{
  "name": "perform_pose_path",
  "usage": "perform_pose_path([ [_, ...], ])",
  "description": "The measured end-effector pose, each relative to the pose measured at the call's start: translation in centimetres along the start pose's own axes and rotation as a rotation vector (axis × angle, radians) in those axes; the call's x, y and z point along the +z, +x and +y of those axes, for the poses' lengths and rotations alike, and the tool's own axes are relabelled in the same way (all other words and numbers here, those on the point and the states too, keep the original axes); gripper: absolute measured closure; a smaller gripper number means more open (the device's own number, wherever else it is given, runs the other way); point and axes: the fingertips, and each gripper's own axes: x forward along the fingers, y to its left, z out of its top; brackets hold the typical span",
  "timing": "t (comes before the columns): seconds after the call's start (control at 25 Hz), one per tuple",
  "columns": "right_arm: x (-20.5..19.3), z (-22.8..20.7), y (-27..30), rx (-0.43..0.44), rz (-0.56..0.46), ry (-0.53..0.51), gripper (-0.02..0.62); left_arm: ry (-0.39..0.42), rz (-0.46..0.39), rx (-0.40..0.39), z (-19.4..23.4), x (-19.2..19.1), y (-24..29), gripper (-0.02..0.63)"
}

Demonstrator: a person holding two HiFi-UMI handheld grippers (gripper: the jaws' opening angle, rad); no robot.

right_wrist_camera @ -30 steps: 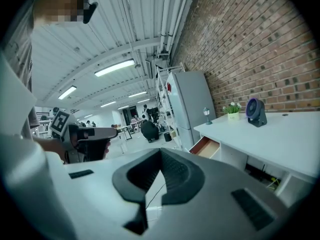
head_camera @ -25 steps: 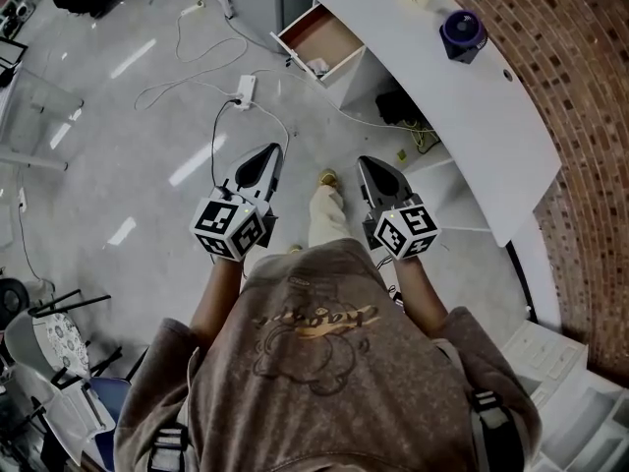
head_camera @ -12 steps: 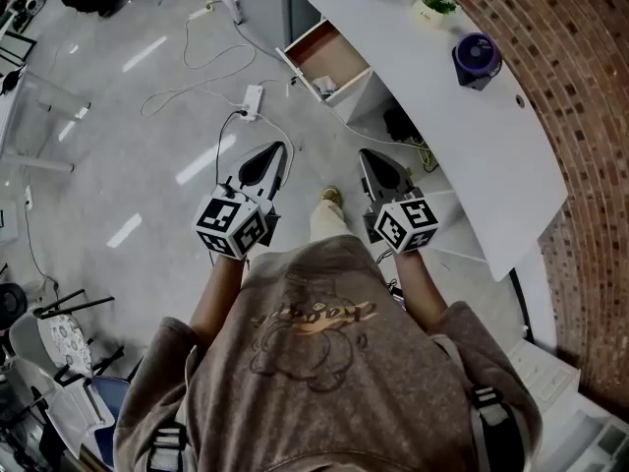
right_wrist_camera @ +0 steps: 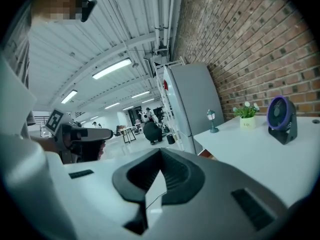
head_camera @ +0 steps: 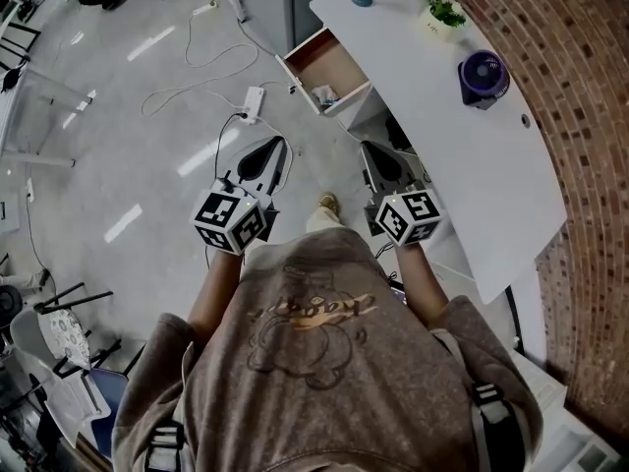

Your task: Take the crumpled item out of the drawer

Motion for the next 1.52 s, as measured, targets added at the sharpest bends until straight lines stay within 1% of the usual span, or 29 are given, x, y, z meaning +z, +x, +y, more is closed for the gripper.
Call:
perform_pose_path([
  [0.08,0.6,-1.1,0.7,0.001,0.011,-0.004,0.598,0.003,-0.005,0.004,0.3,0.4,1.2,0.598],
  [0.28,2.0,-4.3,2.4,0.03,0.001,-0.002,0.598,-0.002,-0.013,0.024,0.9,1.0,4.6,0.598],
  [0.44,2.6,-6.7,3.8,0.055,0.016,-0.001,0.598,-0.007,-0.018,0.059,1.1,1.6,7.0,0.598],
  [0.56,2.8,-8.0,4.9,0.077,0.029,-0.003,0.598,-0.01,-0.023,0.087,1.6,1.7,8.3,0.598],
  [0.88,3.4,-10.6,7.2,0.106,0.051,-0.003,0.598,-0.008,-0.017,0.105,2.6,1.5,10.9,0.598],
  [1.04,3.7,-11.6,8.2,0.106,0.049,0.006,0.598,-0.012,-0.008,0.103,3.4,1.6,12.4,0.598],
  [1.24,4.1,-13.1,9.5,0.087,0.043,0.02,0.598,-0.008,0.007,0.081,4.3,1.9,14.5,0.598],
  [1.52,4.5,-14.1,12.8,0.057,0.047,0.034,0.598,-0.007,0.027,0.043,7.2,2.9,17.1,0.598],
])
